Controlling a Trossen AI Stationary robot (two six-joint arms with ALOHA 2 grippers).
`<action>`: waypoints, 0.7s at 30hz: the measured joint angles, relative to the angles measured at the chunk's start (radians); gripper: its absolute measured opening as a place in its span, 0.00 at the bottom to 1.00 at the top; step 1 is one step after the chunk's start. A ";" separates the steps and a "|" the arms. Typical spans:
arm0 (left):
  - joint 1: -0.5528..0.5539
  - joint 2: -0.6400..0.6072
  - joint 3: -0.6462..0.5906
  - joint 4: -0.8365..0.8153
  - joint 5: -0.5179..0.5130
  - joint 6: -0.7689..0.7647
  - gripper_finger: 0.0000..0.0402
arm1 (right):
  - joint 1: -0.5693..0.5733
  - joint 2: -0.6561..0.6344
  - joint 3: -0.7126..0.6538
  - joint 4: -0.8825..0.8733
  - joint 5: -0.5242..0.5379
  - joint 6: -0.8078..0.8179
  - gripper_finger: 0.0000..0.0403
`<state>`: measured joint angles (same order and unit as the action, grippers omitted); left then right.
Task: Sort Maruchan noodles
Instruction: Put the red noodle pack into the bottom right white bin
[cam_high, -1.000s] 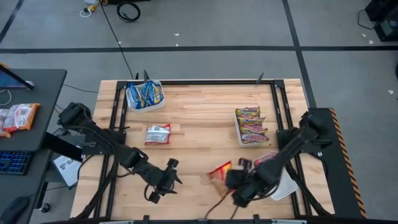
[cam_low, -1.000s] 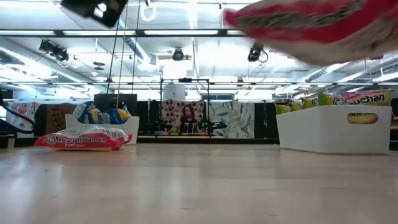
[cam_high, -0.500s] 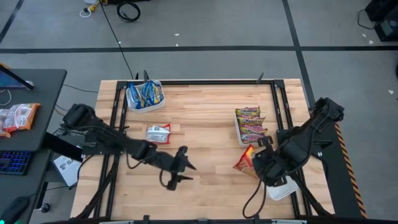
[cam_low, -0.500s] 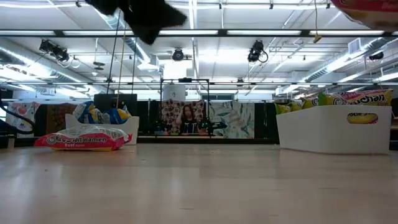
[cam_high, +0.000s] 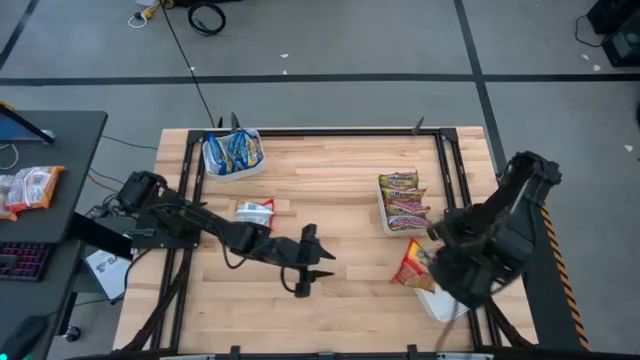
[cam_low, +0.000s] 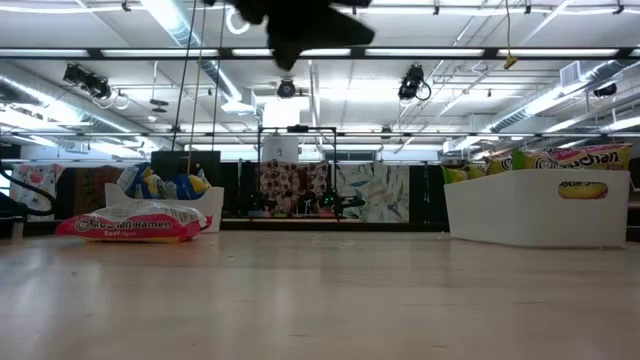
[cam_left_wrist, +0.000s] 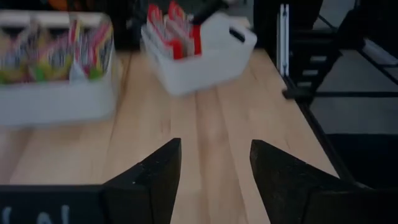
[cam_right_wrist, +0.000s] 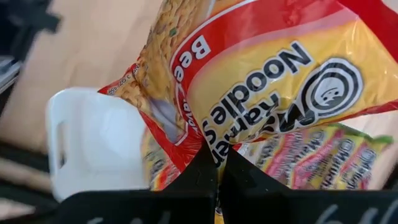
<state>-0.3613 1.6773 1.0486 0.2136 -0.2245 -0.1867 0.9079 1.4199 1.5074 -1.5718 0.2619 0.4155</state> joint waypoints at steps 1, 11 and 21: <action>0.002 0.021 0.034 -0.001 0.001 0.013 0.48 | 0.024 -0.003 0.000 -0.001 -0.001 0.000 0.01; 0.040 0.204 0.254 -0.004 0.004 0.093 0.43 | 0.173 0.051 -0.009 0.000 -0.057 -0.031 0.01; 0.094 0.206 0.254 -0.093 -0.051 0.038 0.43 | 0.243 0.178 -0.107 0.002 -0.136 0.009 0.01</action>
<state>-0.2668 1.8832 1.3023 0.1202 -0.2759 -0.1491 1.1506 1.5979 1.4000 -1.5696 0.1258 0.4243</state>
